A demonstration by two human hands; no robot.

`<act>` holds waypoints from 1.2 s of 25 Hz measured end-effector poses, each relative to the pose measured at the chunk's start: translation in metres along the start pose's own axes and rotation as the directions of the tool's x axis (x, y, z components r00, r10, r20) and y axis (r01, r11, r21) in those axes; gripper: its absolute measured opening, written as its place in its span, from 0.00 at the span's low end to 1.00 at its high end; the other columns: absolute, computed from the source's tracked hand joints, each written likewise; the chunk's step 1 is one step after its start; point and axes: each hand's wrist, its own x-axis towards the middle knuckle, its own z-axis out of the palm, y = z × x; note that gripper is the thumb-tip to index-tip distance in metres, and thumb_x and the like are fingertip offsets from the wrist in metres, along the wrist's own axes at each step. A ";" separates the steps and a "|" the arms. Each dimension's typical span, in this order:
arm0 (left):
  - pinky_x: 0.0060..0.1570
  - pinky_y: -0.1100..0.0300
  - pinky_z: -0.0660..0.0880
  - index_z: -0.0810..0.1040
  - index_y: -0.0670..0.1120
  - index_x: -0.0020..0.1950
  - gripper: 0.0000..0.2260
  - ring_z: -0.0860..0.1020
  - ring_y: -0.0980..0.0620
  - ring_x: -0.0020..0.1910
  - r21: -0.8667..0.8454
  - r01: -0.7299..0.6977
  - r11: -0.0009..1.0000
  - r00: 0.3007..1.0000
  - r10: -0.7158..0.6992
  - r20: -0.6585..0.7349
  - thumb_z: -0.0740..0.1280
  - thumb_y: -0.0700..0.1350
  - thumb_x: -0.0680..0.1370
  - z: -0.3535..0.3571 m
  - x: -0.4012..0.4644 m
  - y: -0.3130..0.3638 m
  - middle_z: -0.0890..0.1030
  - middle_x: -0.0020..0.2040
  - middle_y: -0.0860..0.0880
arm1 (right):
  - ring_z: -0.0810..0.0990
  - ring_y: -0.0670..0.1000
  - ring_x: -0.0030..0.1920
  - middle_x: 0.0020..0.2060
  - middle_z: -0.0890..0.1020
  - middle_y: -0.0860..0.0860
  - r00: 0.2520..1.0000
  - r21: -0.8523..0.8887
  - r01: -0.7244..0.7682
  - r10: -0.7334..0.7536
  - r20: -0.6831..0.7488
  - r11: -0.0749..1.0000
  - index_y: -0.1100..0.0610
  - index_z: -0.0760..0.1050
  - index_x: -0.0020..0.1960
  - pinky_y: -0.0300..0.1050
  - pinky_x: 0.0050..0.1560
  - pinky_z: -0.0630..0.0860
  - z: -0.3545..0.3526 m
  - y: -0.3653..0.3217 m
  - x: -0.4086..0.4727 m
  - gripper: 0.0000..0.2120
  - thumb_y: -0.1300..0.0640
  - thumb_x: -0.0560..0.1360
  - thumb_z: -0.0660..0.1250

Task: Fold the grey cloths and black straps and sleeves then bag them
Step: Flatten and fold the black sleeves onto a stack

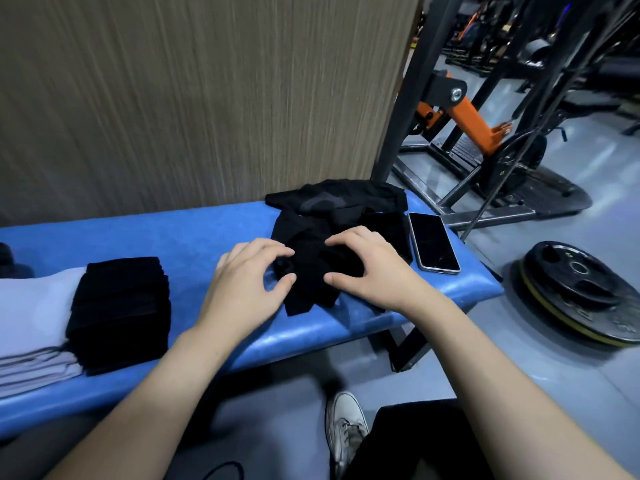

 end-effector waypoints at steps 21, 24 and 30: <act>0.67 0.66 0.66 0.67 0.53 0.74 0.34 0.68 0.59 0.67 -0.392 0.111 0.913 0.973 -0.019 0.231 0.70 0.34 0.71 0.070 0.038 0.009 0.63 0.70 0.55 | 0.73 0.47 0.51 0.52 0.73 0.46 0.953 0.141 -0.284 0.296 -0.071 0.948 0.53 0.79 0.63 0.40 0.56 0.70 0.008 0.057 0.019 0.21 0.56 0.71 0.78; 0.63 0.66 0.67 0.64 0.56 0.76 0.38 0.68 0.60 0.66 -0.362 0.107 0.926 0.973 -0.024 0.229 0.74 0.38 0.70 0.072 0.035 0.009 0.60 0.71 0.57 | 0.75 0.48 0.47 0.48 0.78 0.49 0.909 0.283 -0.326 0.381 -0.169 0.902 0.50 0.82 0.54 0.42 0.53 0.73 0.004 0.055 0.020 0.11 0.59 0.74 0.75; 0.53 0.66 0.73 0.69 0.58 0.71 0.32 0.74 0.58 0.51 -0.423 0.092 0.901 0.993 -0.051 0.107 0.76 0.44 0.71 0.070 0.031 0.009 0.63 0.65 0.63 | 0.78 0.49 0.36 0.41 0.79 0.55 0.903 0.617 -0.182 0.378 -0.203 0.766 0.52 0.83 0.51 0.44 0.41 0.78 -0.007 0.032 0.019 0.10 0.66 0.75 0.70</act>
